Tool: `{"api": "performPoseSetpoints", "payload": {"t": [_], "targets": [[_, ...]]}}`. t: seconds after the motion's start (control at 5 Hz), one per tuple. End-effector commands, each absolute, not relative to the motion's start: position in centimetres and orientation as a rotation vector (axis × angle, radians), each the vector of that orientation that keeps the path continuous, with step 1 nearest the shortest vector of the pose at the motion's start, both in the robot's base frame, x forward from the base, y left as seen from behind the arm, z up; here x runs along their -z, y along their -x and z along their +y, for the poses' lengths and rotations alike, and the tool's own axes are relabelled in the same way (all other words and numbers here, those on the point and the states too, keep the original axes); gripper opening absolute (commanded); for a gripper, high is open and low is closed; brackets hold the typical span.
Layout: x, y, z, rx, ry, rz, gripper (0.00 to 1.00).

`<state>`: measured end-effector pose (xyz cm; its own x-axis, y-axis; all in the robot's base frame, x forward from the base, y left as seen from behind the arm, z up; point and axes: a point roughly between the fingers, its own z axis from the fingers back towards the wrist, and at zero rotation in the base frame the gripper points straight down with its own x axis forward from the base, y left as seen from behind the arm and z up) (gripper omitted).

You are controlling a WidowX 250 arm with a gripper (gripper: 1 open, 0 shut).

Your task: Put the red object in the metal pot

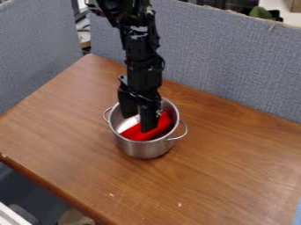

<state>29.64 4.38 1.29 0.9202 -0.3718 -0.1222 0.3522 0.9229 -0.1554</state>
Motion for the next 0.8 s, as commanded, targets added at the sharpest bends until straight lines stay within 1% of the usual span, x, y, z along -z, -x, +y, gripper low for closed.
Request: {"api": "performPoseSetpoints", "payload": {"t": [0.0, 0.6], "targets": [[-1.93, -29.90, 4.05, 0.377, 0.126, 0.127, 1.00], [-1.87, -29.82, 3.87, 0.366, 0.128, 0.131, 1.00]]}}
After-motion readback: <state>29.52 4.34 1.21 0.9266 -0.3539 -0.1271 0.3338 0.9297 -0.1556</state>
